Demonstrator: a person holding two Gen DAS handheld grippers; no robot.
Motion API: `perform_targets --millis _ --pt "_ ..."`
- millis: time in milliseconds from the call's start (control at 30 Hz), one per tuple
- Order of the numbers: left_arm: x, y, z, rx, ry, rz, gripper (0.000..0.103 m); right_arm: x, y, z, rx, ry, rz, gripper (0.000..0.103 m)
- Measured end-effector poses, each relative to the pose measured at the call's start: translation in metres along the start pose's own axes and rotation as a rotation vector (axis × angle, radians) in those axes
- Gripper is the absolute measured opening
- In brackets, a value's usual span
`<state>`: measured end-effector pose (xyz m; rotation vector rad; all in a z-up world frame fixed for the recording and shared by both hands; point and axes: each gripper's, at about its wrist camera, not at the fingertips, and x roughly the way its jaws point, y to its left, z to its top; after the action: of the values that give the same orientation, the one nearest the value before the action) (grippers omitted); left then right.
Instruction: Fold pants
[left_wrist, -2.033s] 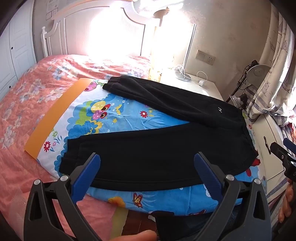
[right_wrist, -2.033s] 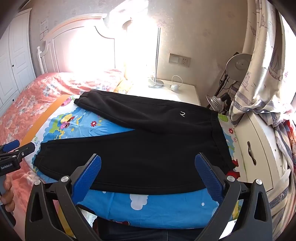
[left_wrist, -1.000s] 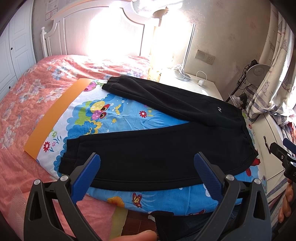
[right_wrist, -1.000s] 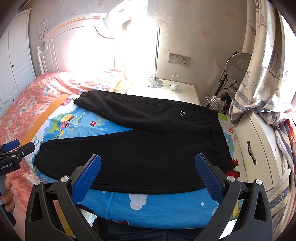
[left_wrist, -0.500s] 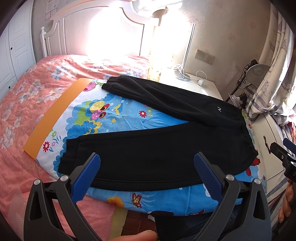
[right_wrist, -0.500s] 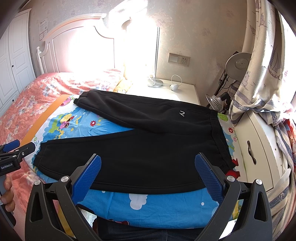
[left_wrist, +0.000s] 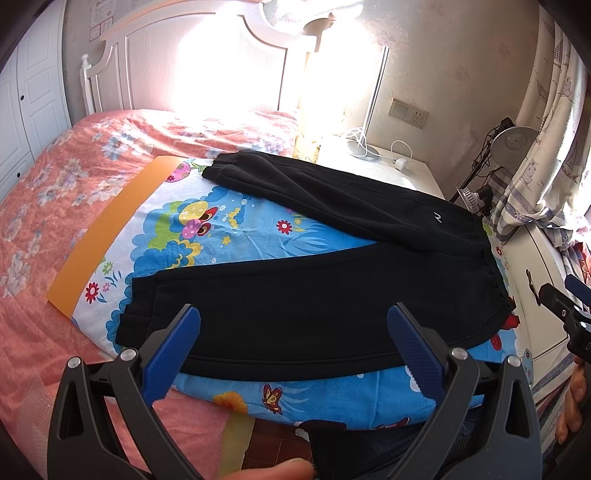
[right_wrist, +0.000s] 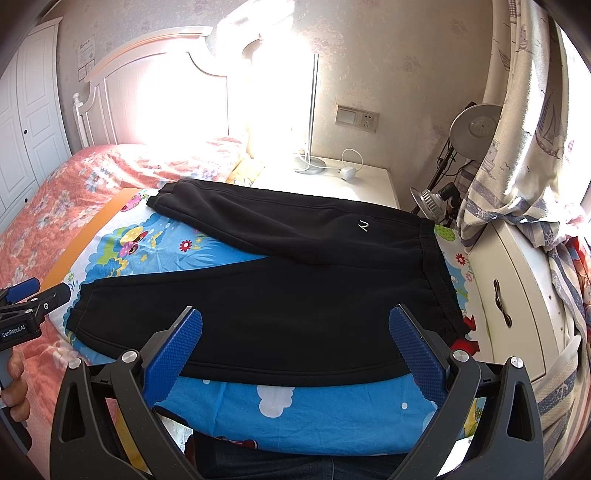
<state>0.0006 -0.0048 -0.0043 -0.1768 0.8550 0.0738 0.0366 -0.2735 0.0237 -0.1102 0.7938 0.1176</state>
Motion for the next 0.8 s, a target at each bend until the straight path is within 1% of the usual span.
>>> perform_targets --millis 800 --pt "0.0003 -0.0005 -0.0005 -0.001 0.001 -0.001 0.101 -0.0008 0.0009 0.0016 -0.001 0.0 0.001 0.097"
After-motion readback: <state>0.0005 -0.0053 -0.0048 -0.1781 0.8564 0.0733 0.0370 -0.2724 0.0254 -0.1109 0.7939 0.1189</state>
